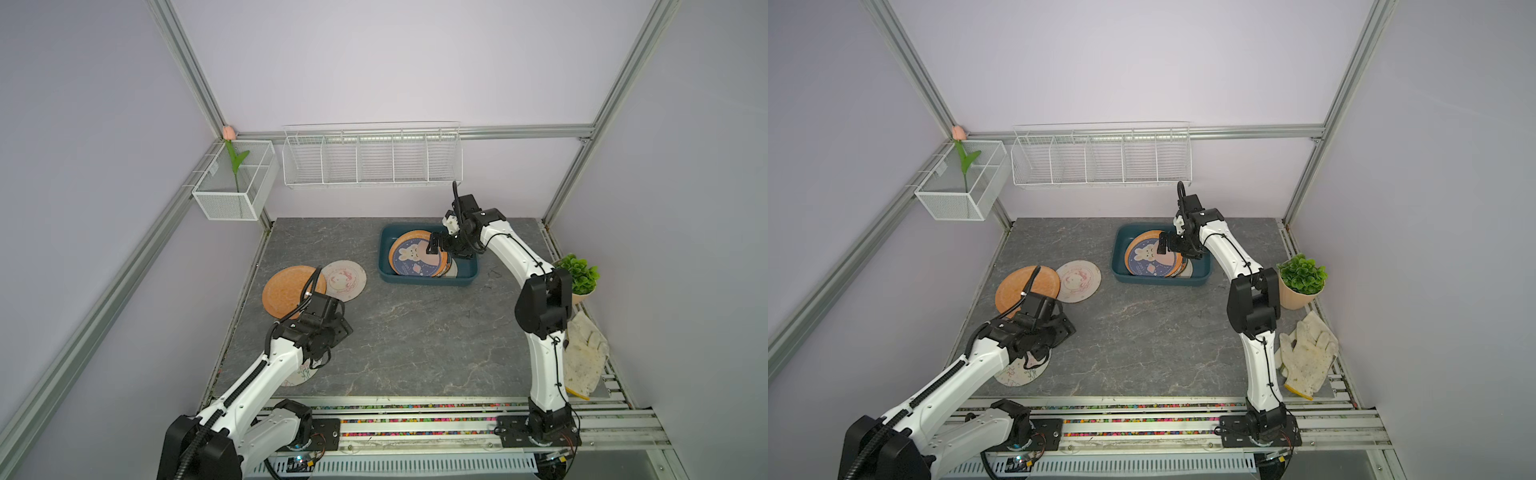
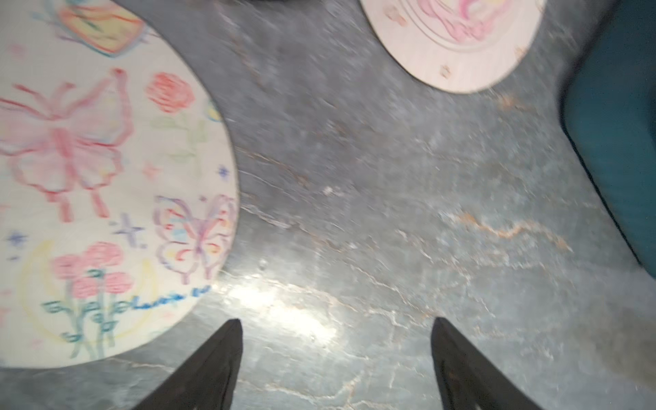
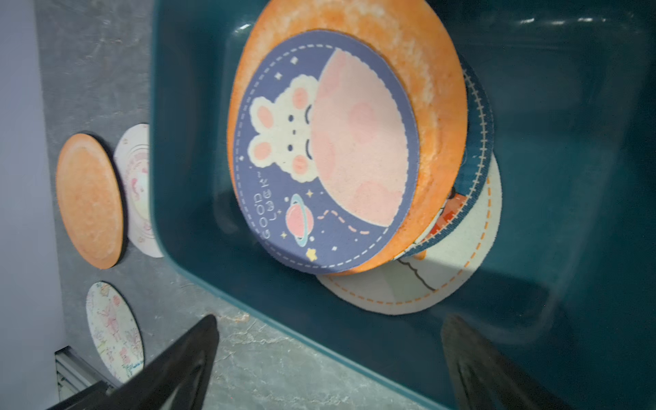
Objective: Put the coasters into the storage box
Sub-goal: Place the coaster in the storage box, then move the coaster to the center of the board.
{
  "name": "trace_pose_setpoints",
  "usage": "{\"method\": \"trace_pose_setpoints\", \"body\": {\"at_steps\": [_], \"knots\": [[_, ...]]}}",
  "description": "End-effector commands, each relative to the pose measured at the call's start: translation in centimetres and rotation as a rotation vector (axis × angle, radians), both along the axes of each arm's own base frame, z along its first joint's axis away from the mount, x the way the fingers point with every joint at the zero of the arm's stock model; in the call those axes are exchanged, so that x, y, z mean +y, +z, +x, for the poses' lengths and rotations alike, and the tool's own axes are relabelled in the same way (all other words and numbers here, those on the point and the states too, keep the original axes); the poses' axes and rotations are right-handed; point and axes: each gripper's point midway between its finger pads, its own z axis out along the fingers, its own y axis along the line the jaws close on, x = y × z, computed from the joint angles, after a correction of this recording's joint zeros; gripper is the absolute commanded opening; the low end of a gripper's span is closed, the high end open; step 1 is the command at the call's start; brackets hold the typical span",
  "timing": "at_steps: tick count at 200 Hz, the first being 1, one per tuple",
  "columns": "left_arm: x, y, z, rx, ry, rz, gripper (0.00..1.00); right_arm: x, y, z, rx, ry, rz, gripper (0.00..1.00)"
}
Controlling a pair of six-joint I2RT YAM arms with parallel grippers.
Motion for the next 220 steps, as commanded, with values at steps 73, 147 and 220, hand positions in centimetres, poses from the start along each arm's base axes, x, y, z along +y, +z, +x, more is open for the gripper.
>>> {"method": "trace_pose_setpoints", "body": {"at_steps": [73,147,220], "knots": [[14.3,-0.1,-1.8,0.121,0.471,0.209,0.72,3.7,3.0,-6.2,0.039,0.146,0.116,0.99],[20.2,-2.2,-2.9,0.134,0.721,0.182,0.64,4.2,3.9,-8.7,0.073,0.194,0.123,0.99],[21.9,-5.4,-2.6,0.179,0.772,0.112,0.61,4.3,4.8,-8.7,0.058,0.198,0.134,0.98]]}}
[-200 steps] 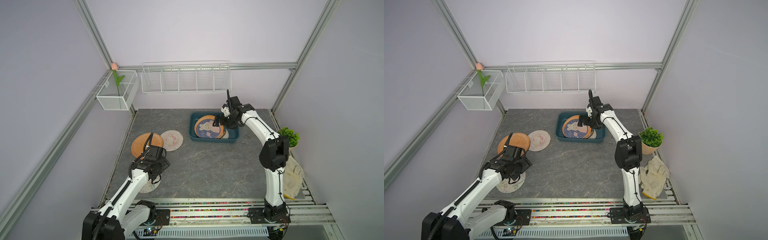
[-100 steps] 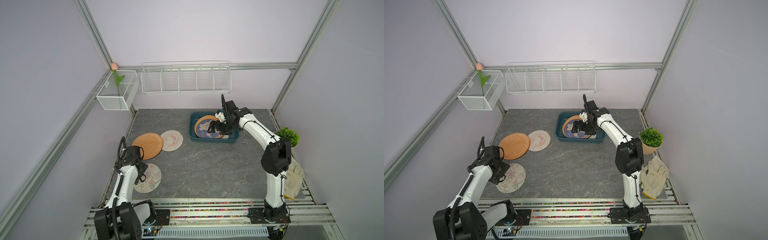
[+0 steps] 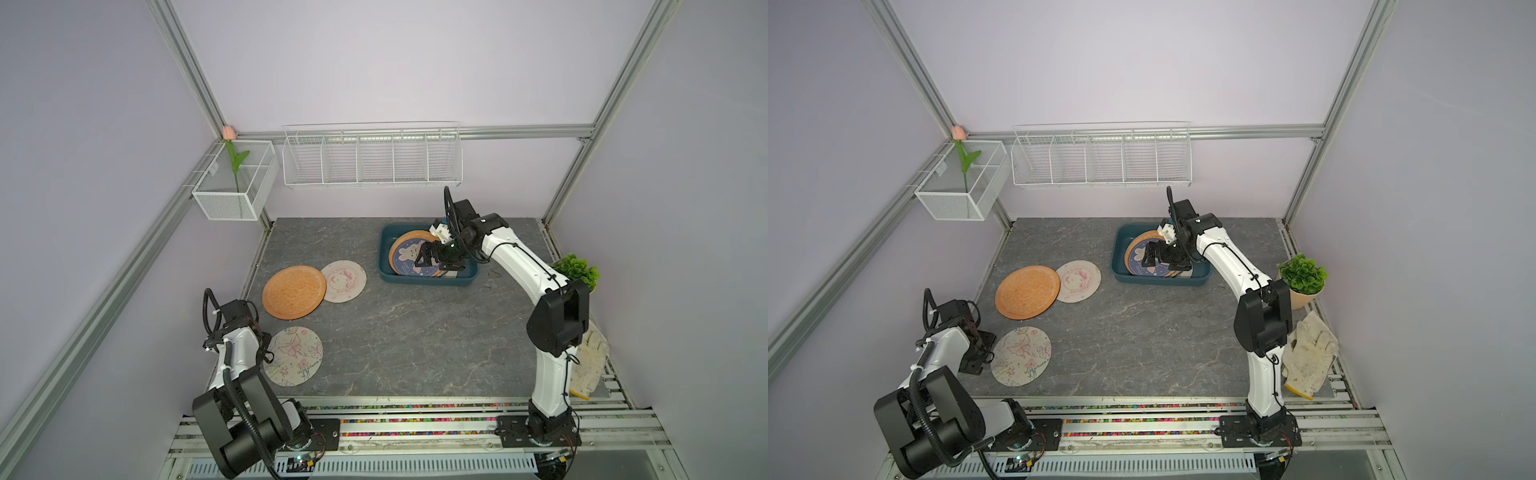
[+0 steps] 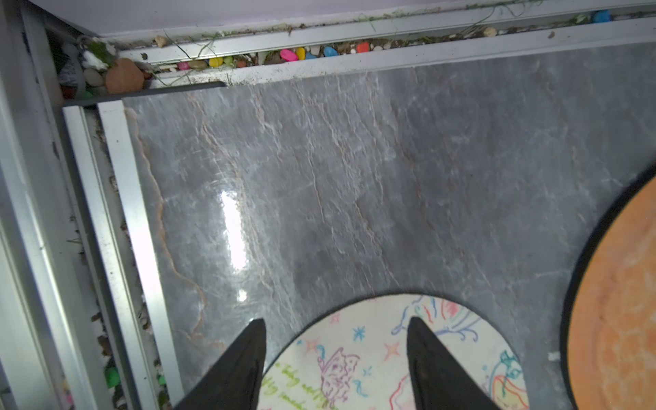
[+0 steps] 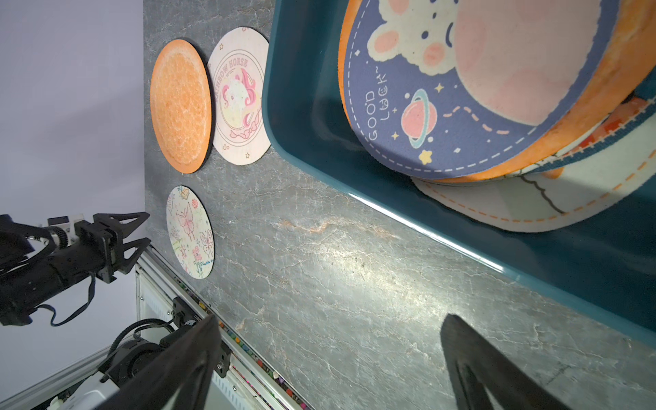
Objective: Put the coasters into the storage box
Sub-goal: Move the coaster to the center of the board.
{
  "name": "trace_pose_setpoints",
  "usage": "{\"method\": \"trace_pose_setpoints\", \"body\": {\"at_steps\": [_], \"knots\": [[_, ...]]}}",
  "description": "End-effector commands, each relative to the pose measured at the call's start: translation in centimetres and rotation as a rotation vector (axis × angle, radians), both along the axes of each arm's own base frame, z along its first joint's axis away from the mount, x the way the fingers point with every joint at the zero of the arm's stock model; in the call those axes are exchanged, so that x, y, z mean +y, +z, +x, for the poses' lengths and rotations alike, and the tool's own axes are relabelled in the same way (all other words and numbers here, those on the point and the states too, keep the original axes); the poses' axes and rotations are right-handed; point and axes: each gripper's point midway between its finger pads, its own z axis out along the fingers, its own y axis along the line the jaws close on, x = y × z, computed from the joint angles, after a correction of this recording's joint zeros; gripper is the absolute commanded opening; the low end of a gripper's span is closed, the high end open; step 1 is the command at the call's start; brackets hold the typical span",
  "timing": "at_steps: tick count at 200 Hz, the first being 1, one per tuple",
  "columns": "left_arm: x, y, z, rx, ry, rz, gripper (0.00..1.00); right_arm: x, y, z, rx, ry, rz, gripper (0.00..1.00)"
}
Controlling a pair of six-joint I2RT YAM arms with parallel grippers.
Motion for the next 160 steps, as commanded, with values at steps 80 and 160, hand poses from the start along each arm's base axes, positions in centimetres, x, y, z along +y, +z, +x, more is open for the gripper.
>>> {"method": "trace_pose_setpoints", "body": {"at_steps": [80,160], "knots": [[-0.3,-3.5,1.3,0.042,-0.063,-0.099,0.66,0.0,2.3,-1.0,-0.038,0.025,0.026,0.98],[-3.5,-4.8,0.3,0.068,-0.156,-0.221,0.68,-0.2,2.8,-0.8,-0.059,0.002,0.038,0.97]]}}
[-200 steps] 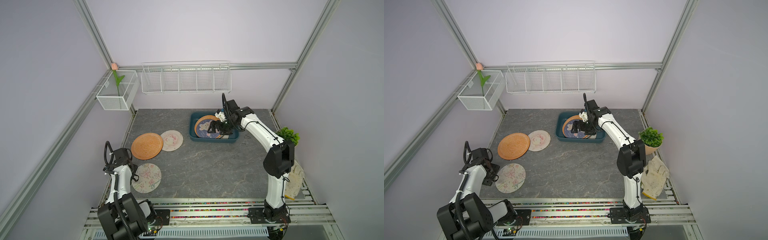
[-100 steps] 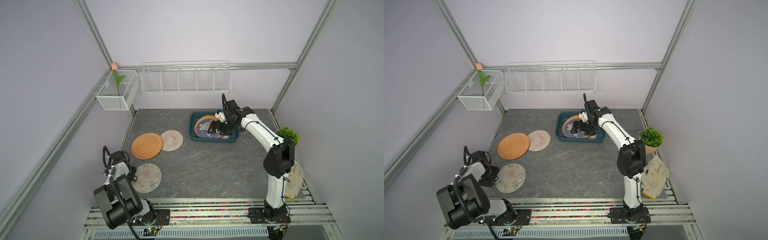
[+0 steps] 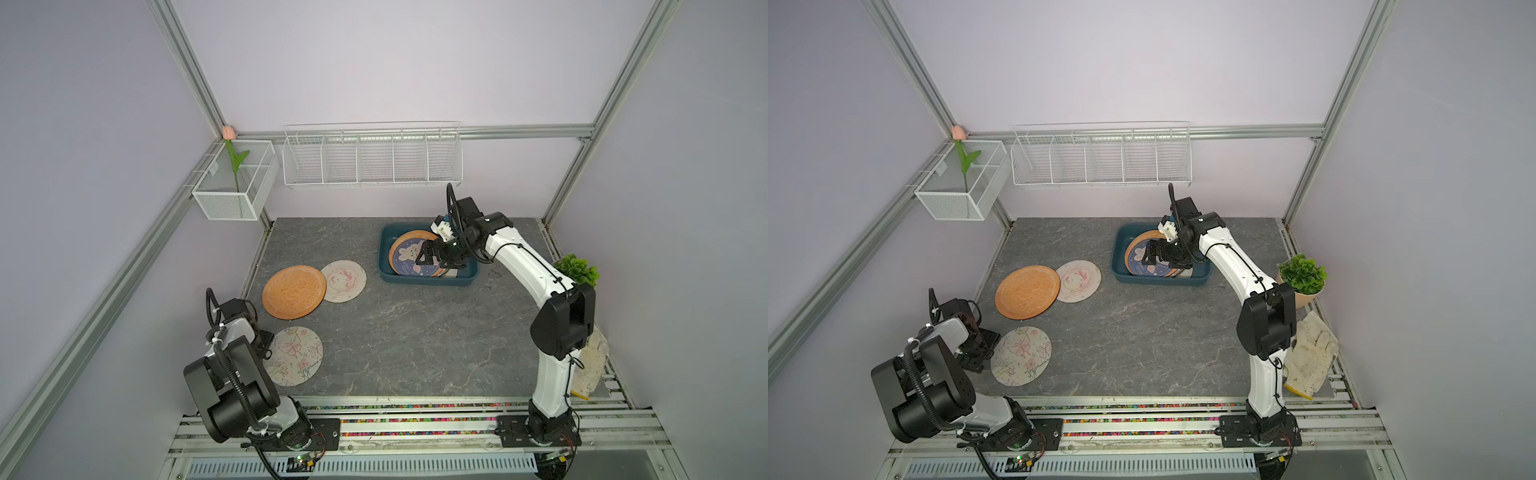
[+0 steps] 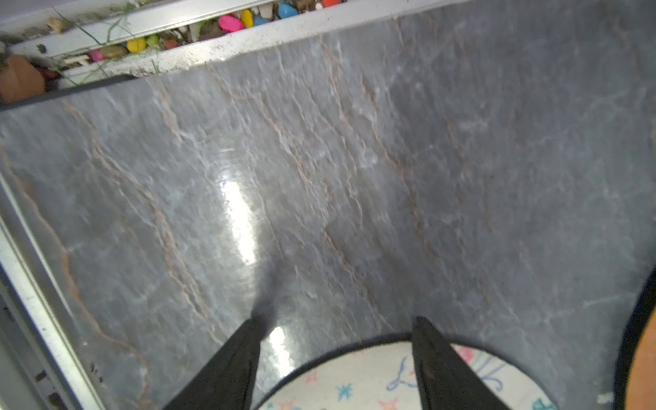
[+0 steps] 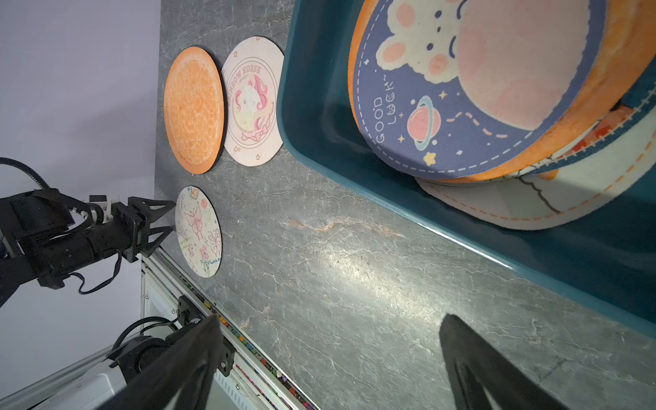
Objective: Put the coasters into the storage box
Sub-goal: Move the coaster to the center of the board.
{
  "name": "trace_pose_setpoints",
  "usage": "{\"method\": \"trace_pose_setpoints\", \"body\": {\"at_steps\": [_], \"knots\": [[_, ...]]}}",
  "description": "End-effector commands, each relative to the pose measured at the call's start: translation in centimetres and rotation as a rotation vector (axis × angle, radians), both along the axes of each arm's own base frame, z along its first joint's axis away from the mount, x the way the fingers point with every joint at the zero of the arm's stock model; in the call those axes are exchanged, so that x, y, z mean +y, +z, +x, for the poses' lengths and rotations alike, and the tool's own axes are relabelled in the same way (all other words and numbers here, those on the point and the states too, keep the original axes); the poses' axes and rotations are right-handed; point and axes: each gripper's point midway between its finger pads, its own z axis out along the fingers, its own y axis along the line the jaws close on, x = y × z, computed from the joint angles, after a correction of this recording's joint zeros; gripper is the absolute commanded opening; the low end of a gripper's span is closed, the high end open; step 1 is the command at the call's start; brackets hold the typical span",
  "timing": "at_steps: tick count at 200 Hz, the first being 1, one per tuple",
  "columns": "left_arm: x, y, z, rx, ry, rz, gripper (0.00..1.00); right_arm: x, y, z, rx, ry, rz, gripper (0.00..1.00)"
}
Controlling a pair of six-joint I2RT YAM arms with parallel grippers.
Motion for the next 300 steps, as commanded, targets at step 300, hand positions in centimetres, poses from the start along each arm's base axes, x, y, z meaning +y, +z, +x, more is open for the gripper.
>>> {"method": "trace_pose_setpoints", "body": {"at_steps": [300], "knots": [[-28.7,-2.4,2.4,0.04,-0.693,-0.355,0.71,-1.4,-0.8,-3.8,-0.012,-0.047,0.038,0.95]]}}
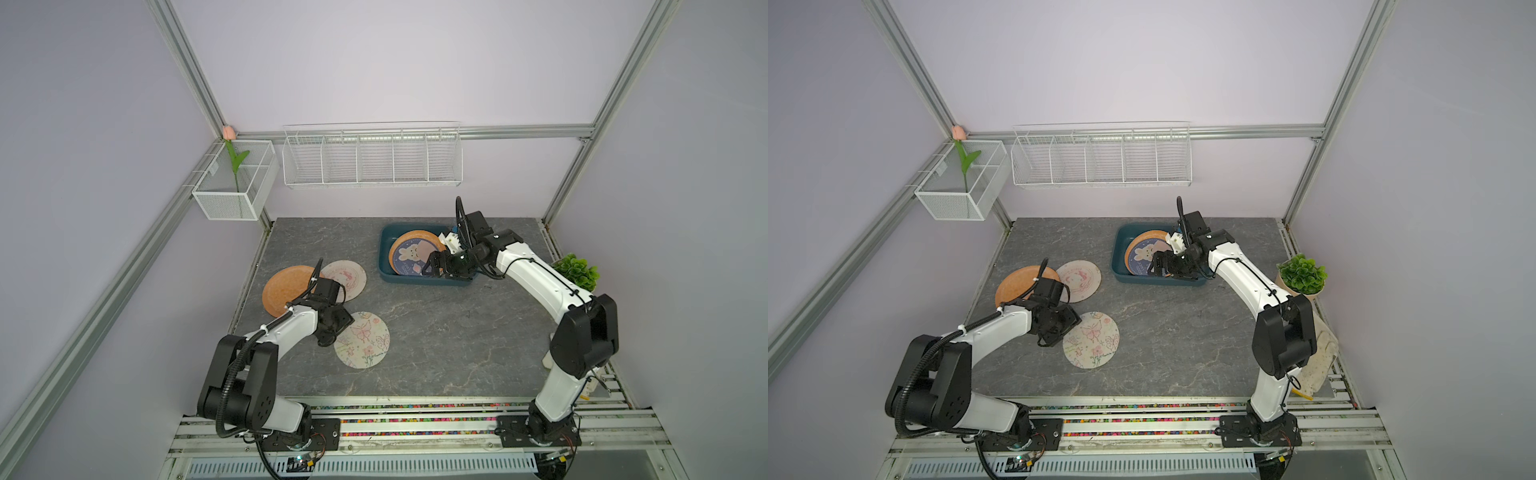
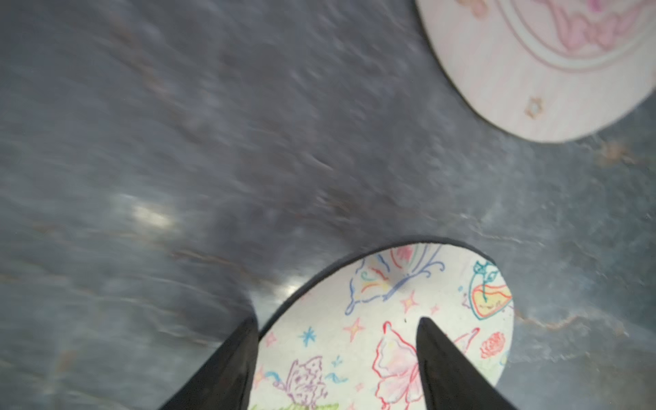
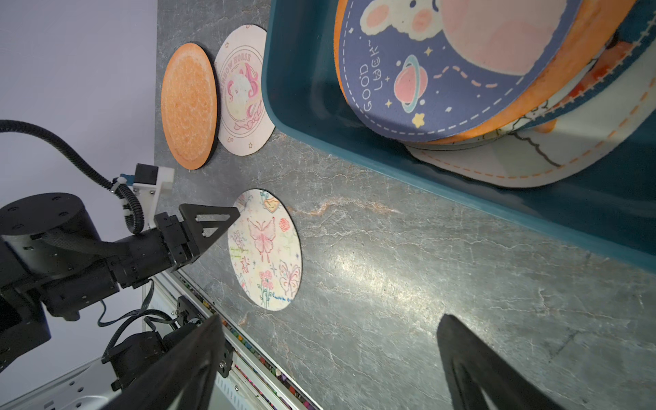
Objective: Put the coasters into the storage box
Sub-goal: Move the coaster to the center of the board.
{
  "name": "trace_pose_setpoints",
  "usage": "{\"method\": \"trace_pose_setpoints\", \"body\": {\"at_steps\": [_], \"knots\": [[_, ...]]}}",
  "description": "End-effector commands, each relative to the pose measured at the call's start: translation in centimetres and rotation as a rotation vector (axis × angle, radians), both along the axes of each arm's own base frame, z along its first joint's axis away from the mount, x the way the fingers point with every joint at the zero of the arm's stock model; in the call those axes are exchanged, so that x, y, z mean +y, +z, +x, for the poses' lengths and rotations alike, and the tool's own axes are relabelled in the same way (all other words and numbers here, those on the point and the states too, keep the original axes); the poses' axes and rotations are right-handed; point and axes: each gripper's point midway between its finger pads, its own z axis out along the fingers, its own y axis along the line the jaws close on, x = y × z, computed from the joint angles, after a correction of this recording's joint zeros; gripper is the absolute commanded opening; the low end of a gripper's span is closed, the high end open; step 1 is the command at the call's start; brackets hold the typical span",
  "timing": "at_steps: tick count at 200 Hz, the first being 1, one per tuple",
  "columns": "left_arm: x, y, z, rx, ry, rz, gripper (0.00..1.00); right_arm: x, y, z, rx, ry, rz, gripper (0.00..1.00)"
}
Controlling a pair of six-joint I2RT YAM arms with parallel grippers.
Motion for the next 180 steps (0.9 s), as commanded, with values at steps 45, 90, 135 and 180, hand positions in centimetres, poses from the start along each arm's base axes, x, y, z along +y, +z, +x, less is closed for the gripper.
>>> {"method": "trace_pose_setpoints", "body": {"at_steps": [45,90,135,180], "knots": [[-6.2,-3.0,-3.1,0.183,-0.126,-0.069,0.71,0.3,-0.3,-2.3,0.014,0.0,0.008,0.95],[-4.1,-1.8,-4.2,0.156,-0.19,0.03,0.72,1.1,-2.9,-5.4,0.084,0.015,-0.007,0.95],[-3.2,-1.6,-6.0,0.113,-0.207,0.014,0.71,2.6,-7.1,-9.4,0.167,0.047,-0.048,0.97],[-4.3,-1.7,-6.4,0.093,-0.264,-0.019,0.69,4.6,-10.5,-11.3,0.197,0.08,-0.093,0.98]]}}
